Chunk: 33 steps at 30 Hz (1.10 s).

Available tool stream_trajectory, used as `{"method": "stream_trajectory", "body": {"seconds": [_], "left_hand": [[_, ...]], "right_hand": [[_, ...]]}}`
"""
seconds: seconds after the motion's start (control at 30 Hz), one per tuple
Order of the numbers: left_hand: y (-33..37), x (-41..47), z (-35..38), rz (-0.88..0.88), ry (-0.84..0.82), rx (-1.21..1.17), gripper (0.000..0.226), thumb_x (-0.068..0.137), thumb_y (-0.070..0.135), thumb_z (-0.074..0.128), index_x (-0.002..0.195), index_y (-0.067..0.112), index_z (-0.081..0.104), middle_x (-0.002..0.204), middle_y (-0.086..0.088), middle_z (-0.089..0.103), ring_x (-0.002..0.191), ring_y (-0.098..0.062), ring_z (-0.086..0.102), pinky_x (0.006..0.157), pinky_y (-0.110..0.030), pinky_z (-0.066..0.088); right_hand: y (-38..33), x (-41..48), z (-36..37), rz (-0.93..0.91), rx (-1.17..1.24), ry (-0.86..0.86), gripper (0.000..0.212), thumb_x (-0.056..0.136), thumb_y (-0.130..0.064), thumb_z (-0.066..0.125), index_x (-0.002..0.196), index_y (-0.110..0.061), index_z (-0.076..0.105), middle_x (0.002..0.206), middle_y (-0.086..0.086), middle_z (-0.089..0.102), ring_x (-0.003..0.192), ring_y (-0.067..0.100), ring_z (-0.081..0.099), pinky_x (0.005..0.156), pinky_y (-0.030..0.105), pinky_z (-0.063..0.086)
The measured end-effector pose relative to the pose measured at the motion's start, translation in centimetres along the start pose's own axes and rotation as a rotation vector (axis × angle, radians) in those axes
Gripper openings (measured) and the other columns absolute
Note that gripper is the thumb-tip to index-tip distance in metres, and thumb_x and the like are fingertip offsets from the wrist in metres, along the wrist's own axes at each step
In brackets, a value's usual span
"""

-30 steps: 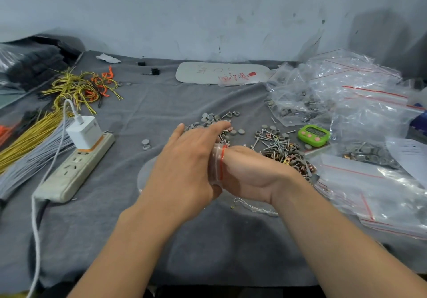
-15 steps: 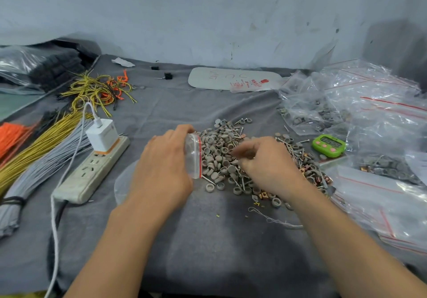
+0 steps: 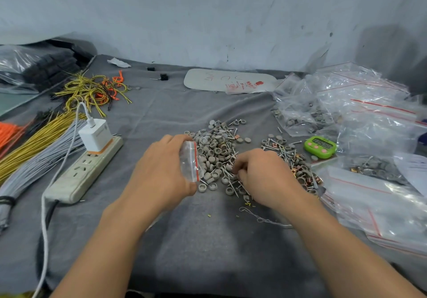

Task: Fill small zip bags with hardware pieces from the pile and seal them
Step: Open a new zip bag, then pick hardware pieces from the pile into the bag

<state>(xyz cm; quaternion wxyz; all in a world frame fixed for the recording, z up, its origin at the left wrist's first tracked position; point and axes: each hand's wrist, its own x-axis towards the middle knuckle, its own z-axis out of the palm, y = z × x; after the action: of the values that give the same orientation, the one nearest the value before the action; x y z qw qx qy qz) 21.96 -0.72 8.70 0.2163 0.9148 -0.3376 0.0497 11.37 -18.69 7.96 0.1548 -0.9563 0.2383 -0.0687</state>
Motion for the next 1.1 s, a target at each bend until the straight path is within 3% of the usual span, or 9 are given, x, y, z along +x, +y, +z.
{"method": "stream_trajectory", "body": {"seconds": [0.23,0.4,0.53,0.63,0.7,0.77,0.87,0.97,1.1], "left_hand": [[0.4,0.2,0.3,-0.049,-0.013,-0.040,0.056,0.066,0.037,0.083,0.117,0.034,0.060,0.092,0.012,0.042,0.091,-0.018,0.051,0.070,-0.031,0.037],[1.8,0.1,0.4,0.037,-0.093,-0.134,0.052,0.062,0.036,0.081,0.109,0.034,0.059,0.102,0.016,0.052,0.095,-0.012,0.057,0.071,-0.029,0.044],[1.7,0.1,0.2,0.004,-0.195,-0.375,0.078,0.049,0.022,0.085,0.116,0.046,0.052,0.095,0.021,0.068,0.081,0.005,0.063,0.059,-0.013,0.044],[0.8,0.3,-0.6,-0.056,-0.111,-0.460,0.078,0.055,0.017,0.087,0.120,0.044,0.054,0.096,0.019,0.069,0.083,0.001,0.065,0.061,-0.014,0.046],[-0.1,0.4,-1.1,-0.126,-0.026,-0.503,0.072,0.058,0.015,0.088,0.115,0.042,0.055,0.094,0.017,0.069,0.083,-0.008,0.066,0.064,-0.024,0.050],[-1.0,0.5,-1.6,-0.194,0.048,-0.578,0.071,0.057,0.013,0.091,0.113,0.041,0.055,0.093,0.018,0.068,0.087,-0.007,0.066,0.072,-0.030,0.051],[-2.0,0.5,-2.3,-0.231,0.063,-0.676,0.070,0.055,0.012,0.093,0.110,0.038,0.058,0.088,0.020,0.069,0.084,0.004,0.065,0.071,-0.025,0.047],[-2.6,0.6,-3.0,-0.239,0.023,-0.811,0.076,0.048,0.013,0.095,0.112,0.037,0.062,0.095,0.016,0.071,0.088,0.001,0.067,0.073,-0.027,0.048],[-3.4,0.6,-3.4,-0.243,0.021,-0.941,0.085,0.044,0.018,0.088,0.122,0.037,0.060,0.108,0.005,0.070,0.093,-0.009,0.069,0.080,-0.031,0.053]], "right_hand": [[0.3,0.2,-0.9,-0.037,0.474,0.151,0.017,0.085,-0.016,0.077,0.080,-0.032,0.079,0.069,-0.020,0.073,0.066,-0.004,0.068,0.059,0.006,0.047],[-2.7,0.0,-0.6,-0.149,0.795,0.080,0.015,0.081,-0.009,0.079,0.082,-0.023,0.082,0.070,-0.011,0.076,0.063,-0.003,0.069,0.060,0.013,0.047],[-4.5,0.4,-0.2,-0.274,0.753,-0.056,0.014,0.087,-0.009,0.072,0.085,-0.019,0.082,0.071,-0.004,0.076,0.066,-0.001,0.063,0.062,0.028,0.056],[-4.3,0.9,-0.8,-0.250,0.871,0.013,0.023,0.088,-0.005,0.067,0.091,-0.021,0.084,0.071,-0.012,0.076,0.053,-0.006,0.059,0.052,0.011,0.045],[-3.2,1.3,-1.6,-0.140,0.933,0.145,0.026,0.087,-0.006,0.067,0.087,-0.026,0.084,0.076,-0.009,0.078,0.047,-0.004,0.058,0.049,0.011,0.044],[-2.1,1.8,-1.9,-0.075,0.718,0.194,0.026,0.088,-0.009,0.069,0.086,-0.031,0.083,0.075,-0.014,0.077,0.049,-0.004,0.061,0.051,0.011,0.045],[-2.1,1.6,-0.7,-0.059,0.283,-0.006,0.020,0.088,-0.019,0.073,0.096,-0.035,0.082,0.084,-0.018,0.076,0.073,-0.004,0.069,0.067,0.004,0.046],[-2.8,1.1,1.1,-0.069,0.111,-0.121,0.026,0.087,-0.018,0.069,0.106,-0.034,0.078,0.101,-0.004,0.077,0.094,0.019,0.072,0.089,0.027,0.057],[-2.9,0.8,2.1,-0.080,0.077,-0.075,0.028,0.087,-0.013,0.065,0.106,-0.033,0.073,0.101,0.001,0.075,0.099,0.027,0.068,0.089,0.038,0.056]]}}
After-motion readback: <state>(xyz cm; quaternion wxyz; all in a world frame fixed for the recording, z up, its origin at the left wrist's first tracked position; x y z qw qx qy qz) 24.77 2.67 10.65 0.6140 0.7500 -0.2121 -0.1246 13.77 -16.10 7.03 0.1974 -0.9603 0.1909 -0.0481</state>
